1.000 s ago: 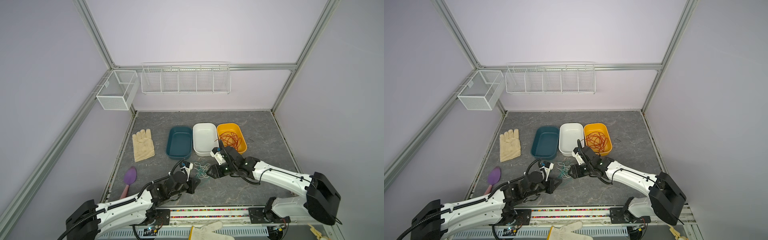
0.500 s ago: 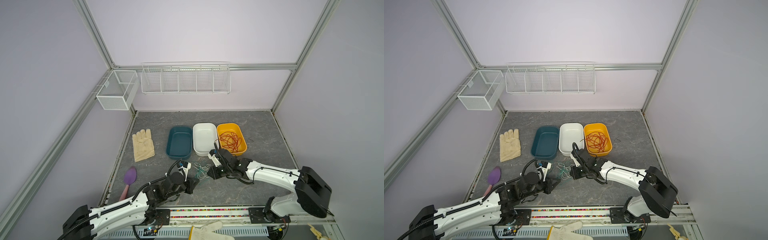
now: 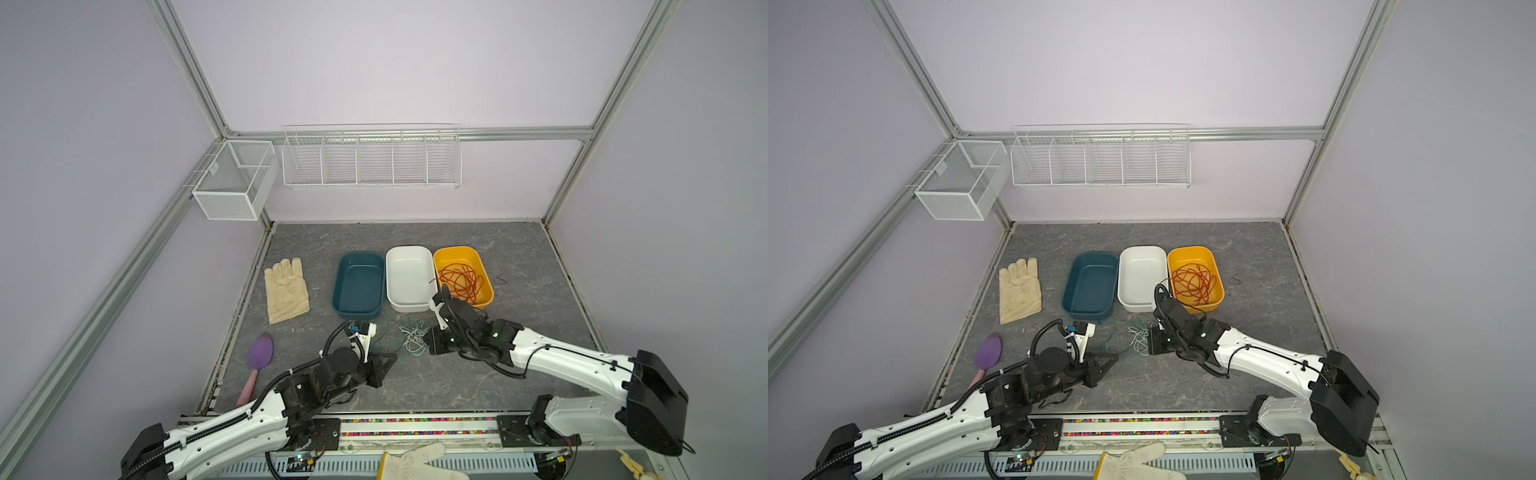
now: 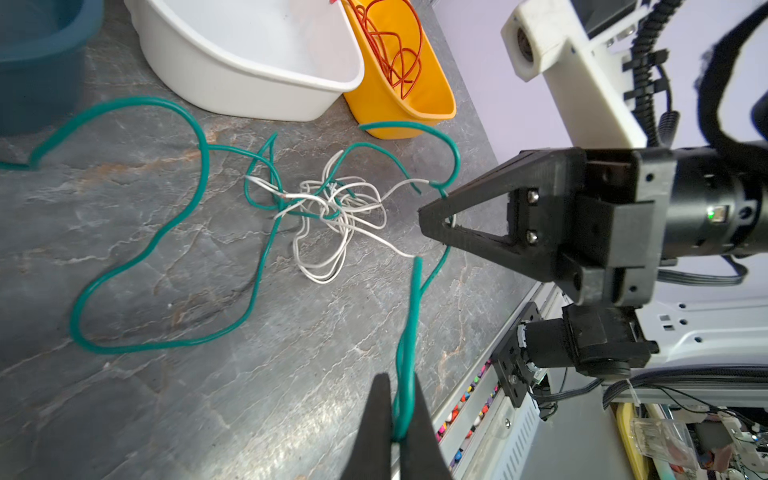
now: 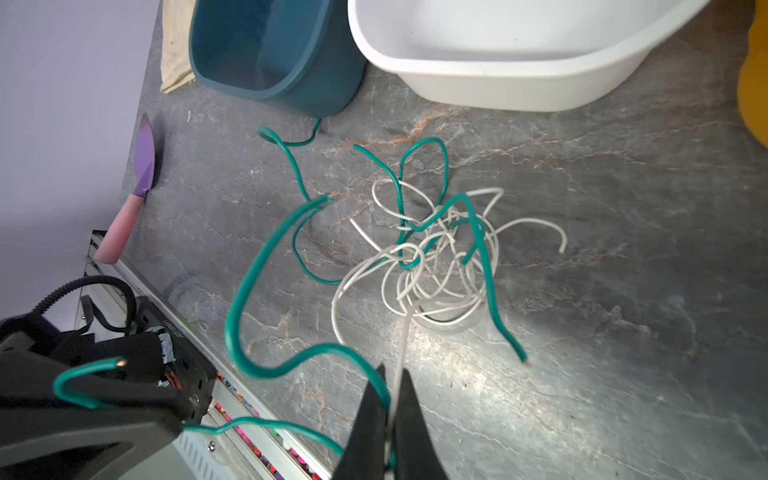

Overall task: Untangle the cables
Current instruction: 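Hold the white wire with the right gripper while the left lifts the green wire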

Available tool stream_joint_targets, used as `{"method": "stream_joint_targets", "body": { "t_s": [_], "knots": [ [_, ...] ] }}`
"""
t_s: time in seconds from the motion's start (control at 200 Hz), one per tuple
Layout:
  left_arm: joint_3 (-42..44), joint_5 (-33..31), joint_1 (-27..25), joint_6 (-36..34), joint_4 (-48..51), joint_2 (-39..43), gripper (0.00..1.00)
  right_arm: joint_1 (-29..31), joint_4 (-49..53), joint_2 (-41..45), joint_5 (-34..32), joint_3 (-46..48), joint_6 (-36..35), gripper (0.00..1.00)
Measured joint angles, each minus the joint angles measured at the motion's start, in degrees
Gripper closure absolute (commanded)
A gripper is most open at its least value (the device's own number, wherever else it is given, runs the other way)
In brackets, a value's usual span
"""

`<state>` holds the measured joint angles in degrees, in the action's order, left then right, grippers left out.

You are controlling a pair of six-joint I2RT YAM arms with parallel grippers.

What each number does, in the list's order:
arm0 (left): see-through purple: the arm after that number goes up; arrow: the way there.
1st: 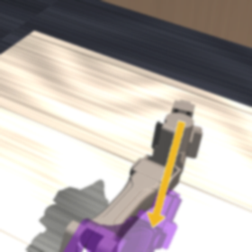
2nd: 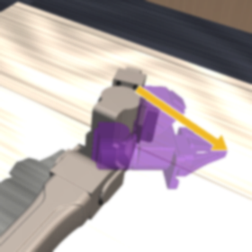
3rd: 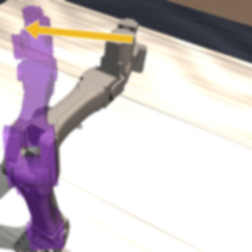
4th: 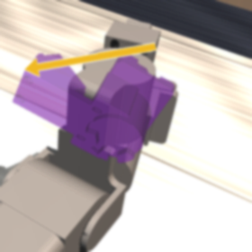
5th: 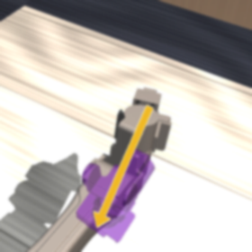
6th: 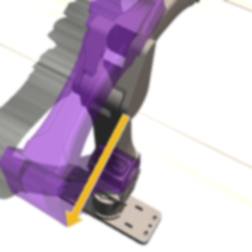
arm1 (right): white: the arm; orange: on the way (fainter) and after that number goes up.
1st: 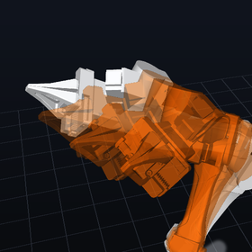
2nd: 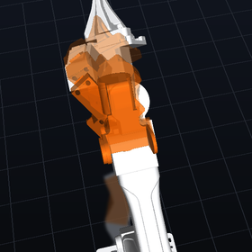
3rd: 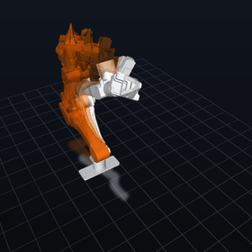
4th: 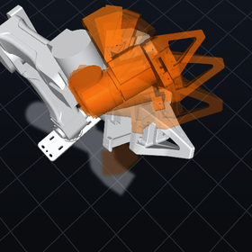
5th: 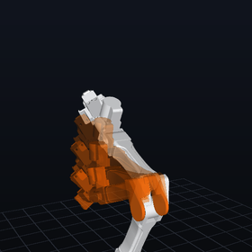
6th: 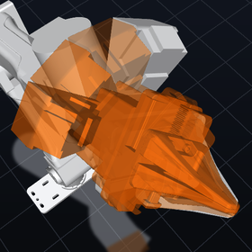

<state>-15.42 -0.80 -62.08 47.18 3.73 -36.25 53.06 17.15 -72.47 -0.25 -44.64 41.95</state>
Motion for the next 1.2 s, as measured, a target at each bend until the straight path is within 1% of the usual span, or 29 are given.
{"method": "stream_joint_targets", "body": {
  "t_s": [0.2,0.29,0.395,0.48,0.64,0.785,1.065,1.199],
  "knots": [
    [0.00,-0.11,-0.39,0.20,1.68,3.65,1.00,-0.11,0.31,4.70,0.20,2.16,1.95,0.94],
    [0.00,-0.28,-0.57,0.55,2.51,5.97,1.00,-0.20,0.02,6.36,0.68,2.80,2.21,0.90],
    [-0.24,-1.31,-0.55,0.81,4.33,7.63,1.00,-1.44,1.14,7.91,-0.72,4.11,1.53,0.79],
    [-1.36,-1.77,-0.55,0.76,6.16,7.08,1.00,-2.51,3.10,8.90,-1.99,5.49,1.18,0.65],
    [-6.12,-2.45,-0.35,-0.22,9.84,4.39,1.00,-3.58,7.15,11.39,-6.16,6.73,0.35,0.51],
    [-12.00,-4.28,-0.28,-2.84,13.57,2.45,1.00,-3.76,9.60,14.69,-8.41,7.91,0.04,0.44],
    [-21.31,-9.92,-0.17,-8.81,22.97,-1.01,1.00,-3.85,13.99,22.23,-11.74,8.66,-0.94,0.20],
    [-25.35,-11.02,0.04,-11.37,27.85,-2.54,1.00,-3.85,14.95,25.57,-11.82,8.74,-2.23,0.14]
  ]
}}
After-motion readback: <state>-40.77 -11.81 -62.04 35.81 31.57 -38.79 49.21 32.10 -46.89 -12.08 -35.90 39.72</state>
